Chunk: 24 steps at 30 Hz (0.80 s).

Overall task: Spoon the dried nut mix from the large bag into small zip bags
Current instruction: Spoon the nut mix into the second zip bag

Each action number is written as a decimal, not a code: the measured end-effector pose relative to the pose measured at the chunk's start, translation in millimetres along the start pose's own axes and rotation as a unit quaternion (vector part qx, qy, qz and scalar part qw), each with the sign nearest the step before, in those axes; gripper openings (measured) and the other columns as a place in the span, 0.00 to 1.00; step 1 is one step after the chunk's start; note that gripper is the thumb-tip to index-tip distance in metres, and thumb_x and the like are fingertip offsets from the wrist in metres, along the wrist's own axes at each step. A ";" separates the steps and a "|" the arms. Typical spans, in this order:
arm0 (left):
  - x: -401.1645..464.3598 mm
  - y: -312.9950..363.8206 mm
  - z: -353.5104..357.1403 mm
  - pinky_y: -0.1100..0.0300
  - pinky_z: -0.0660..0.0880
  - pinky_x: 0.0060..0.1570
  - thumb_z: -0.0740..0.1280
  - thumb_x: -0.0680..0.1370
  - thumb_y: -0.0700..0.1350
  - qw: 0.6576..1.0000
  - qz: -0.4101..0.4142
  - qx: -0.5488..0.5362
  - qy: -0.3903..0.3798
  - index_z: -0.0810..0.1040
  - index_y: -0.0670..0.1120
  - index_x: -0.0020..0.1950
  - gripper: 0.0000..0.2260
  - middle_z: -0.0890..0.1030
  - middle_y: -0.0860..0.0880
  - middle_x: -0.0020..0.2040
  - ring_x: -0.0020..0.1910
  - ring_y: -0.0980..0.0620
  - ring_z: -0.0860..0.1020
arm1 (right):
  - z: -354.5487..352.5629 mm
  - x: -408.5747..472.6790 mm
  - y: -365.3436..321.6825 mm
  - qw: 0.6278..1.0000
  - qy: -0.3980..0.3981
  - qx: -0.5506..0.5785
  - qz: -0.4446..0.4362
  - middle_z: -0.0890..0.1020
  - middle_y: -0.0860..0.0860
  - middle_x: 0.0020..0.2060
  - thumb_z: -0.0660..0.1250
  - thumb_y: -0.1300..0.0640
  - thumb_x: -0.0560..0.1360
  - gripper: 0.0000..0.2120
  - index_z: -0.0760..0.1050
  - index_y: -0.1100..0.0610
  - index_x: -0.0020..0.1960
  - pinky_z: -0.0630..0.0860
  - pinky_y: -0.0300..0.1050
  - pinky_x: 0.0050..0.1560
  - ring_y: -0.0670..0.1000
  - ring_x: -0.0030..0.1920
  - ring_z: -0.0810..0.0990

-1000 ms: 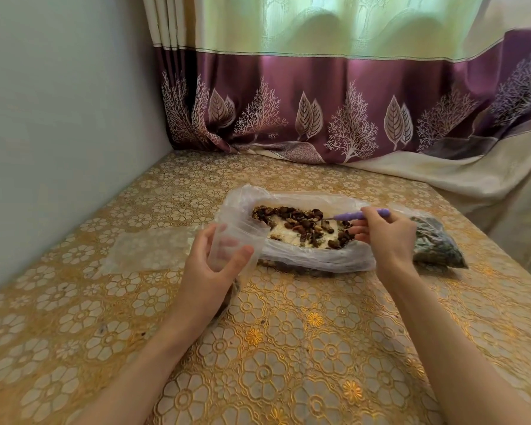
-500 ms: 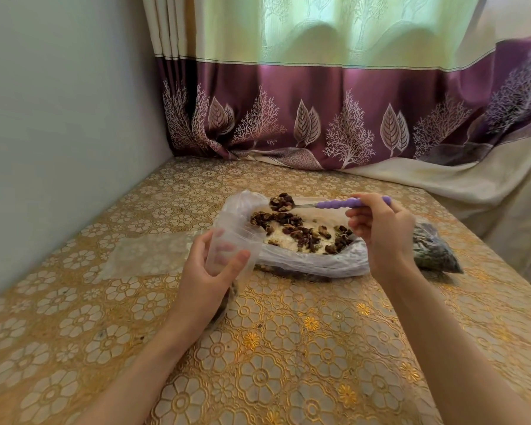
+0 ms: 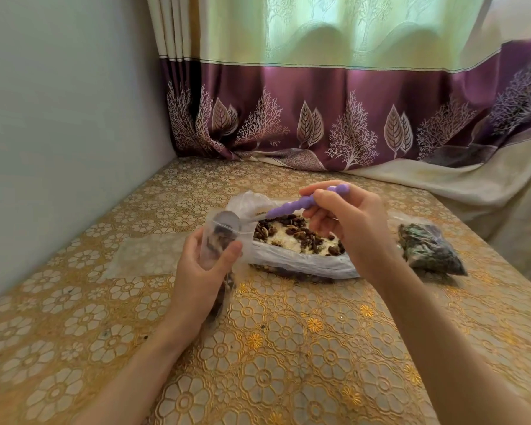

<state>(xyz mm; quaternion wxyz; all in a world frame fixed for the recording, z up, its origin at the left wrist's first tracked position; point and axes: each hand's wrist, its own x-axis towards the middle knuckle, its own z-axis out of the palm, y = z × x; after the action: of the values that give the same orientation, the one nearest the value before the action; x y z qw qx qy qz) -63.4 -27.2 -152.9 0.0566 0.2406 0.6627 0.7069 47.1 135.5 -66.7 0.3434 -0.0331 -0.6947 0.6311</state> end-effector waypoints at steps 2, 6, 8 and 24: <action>1.0 1.7 -1.8 0.63 0.77 0.34 0.71 0.64 0.61 1.000 0.012 -0.001 0.007 0.71 0.55 0.61 0.28 0.82 0.52 0.45 0.38 0.52 0.82 | 2.0 -0.3 -1.7 0.999 -0.031 -0.011 -0.014 0.80 0.52 0.30 0.61 0.70 0.75 0.11 0.80 0.60 0.43 0.72 0.37 0.29 0.47 0.29 0.76; 3.1 6.3 -5.3 0.58 0.79 0.31 0.69 0.64 0.62 0.999 0.037 0.009 0.023 0.71 0.58 0.57 0.24 0.82 0.54 0.45 0.35 0.49 0.83 | 3.6 1.0 -2.8 0.998 -0.050 0.019 -0.027 0.80 0.54 0.32 0.61 0.69 0.75 0.10 0.80 0.60 0.44 0.72 0.38 0.31 0.48 0.30 0.76; 3.3 7.9 -7.0 0.64 0.78 0.36 0.69 0.66 0.62 0.998 0.057 0.027 0.030 0.71 0.54 0.60 0.26 0.81 0.55 0.48 0.42 0.57 0.82 | 2.5 3.5 -1.6 0.997 -0.017 0.074 -0.020 0.80 0.54 0.33 0.60 0.67 0.76 0.09 0.79 0.62 0.45 0.71 0.36 0.30 0.47 0.30 0.75; 4.6 28.2 -17.1 0.44 0.73 0.60 0.70 0.59 0.70 0.992 0.073 -0.023 0.096 0.74 0.62 0.54 0.26 0.81 0.58 0.53 0.55 0.54 0.79 | -27.0 14.5 50.0 0.971 0.201 -0.109 0.073 0.82 0.45 0.25 0.62 0.58 0.78 0.15 0.77 0.57 0.34 0.70 0.31 0.27 0.40 0.25 0.73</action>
<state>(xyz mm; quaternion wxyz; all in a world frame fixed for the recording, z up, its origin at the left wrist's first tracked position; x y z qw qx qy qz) -67.8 -44.2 -124.6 -0.0535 0.2179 0.6292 0.7442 30.7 175.6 -106.3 0.4229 -0.2472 -0.6722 0.5552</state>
